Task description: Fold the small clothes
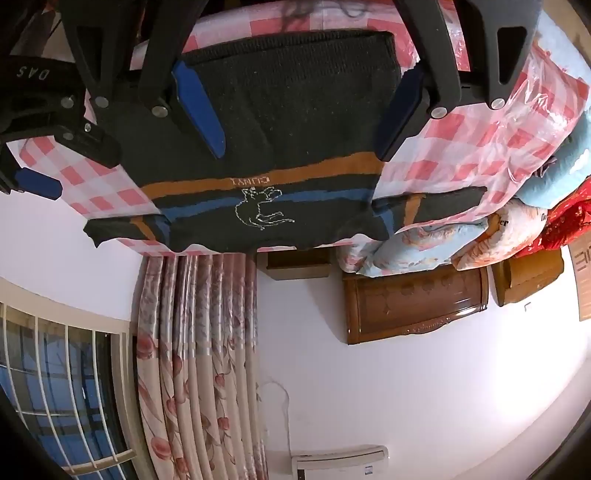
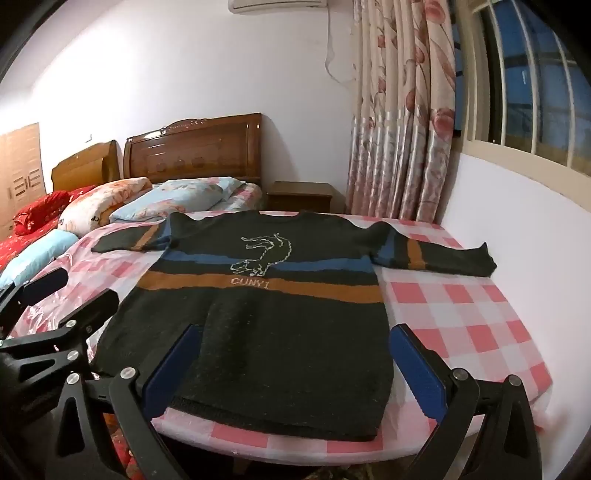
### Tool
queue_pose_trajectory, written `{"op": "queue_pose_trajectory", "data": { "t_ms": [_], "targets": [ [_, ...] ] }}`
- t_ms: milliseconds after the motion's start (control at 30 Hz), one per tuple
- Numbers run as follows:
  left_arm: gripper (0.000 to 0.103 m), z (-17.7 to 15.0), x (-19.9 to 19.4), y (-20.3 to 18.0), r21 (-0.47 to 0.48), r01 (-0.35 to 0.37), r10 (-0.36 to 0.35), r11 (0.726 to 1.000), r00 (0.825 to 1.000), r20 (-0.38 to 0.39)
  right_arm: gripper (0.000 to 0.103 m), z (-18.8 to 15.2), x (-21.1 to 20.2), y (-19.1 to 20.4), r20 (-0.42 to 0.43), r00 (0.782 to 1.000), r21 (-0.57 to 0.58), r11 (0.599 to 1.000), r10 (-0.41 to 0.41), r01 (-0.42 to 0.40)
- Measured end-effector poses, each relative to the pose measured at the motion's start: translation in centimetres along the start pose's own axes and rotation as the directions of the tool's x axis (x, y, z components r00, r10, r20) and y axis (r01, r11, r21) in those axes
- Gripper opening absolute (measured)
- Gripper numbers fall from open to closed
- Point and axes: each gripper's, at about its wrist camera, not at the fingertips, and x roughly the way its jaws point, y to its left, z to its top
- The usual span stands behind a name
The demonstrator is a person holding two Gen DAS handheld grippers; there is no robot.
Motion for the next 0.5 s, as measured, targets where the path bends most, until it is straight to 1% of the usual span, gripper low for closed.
{"op": "queue_pose_trajectory", "data": {
  "t_ms": [67, 100, 133, 200, 233, 333, 500],
  "targets": [
    [0.084, 0.01, 0.11, -0.1, 0.0, 0.002, -0.002, 1.0, 1.0, 0.002, 0.103, 0.01, 0.17, -0.13, -0.005, 1.0, 0.013, 1.0, 0.002, -0.002],
    [0.084, -0.03, 0.0, 0.11, -0.018, 0.011, -0.011, 1.0, 1.0, 0.013, 0.103, -0.01, 0.32, -0.2, -0.008, 1.0, 0.019, 1.0, -0.001, 0.001],
    [0.084, -0.01, 0.02, 0.17, -0.02, 0.014, -0.013, 1.0, 1.0, 0.015, 0.103, -0.14, 0.32, -0.3, 0.004, 1.0, 0.017, 1.0, 0.007, -0.008],
    [0.084, -0.1, 0.03, -0.15, -0.003, 0.0, 0.0, 1.0, 1.0, 0.017, 0.103, -0.23, 0.23, -0.45, 0.014, 1.0, 0.008, 1.0, 0.016, -0.016],
    [0.084, -0.06, 0.03, -0.07, -0.005, -0.001, 0.001, 1.0, 1.0, 0.019, 0.103, -0.2, -0.29, -0.02, 0.014, 1.0, 0.004, 1.0, 0.016, -0.016],
    [0.084, 0.05, -0.37, 0.71, -0.017, 0.001, -0.001, 1.0, 1.0, 0.023, 0.103, 0.0, 0.09, 0.37, 0.01, 1.0, -0.001, 1.0, 0.018, -0.018],
    [0.084, -0.03, -0.76, 0.44, -0.027, 0.003, -0.002, 1.0, 0.999, 0.042, 0.103, -0.33, 0.26, 0.41, 0.012, 1.0, -0.001, 1.0, 0.021, -0.021]
  ]
}}
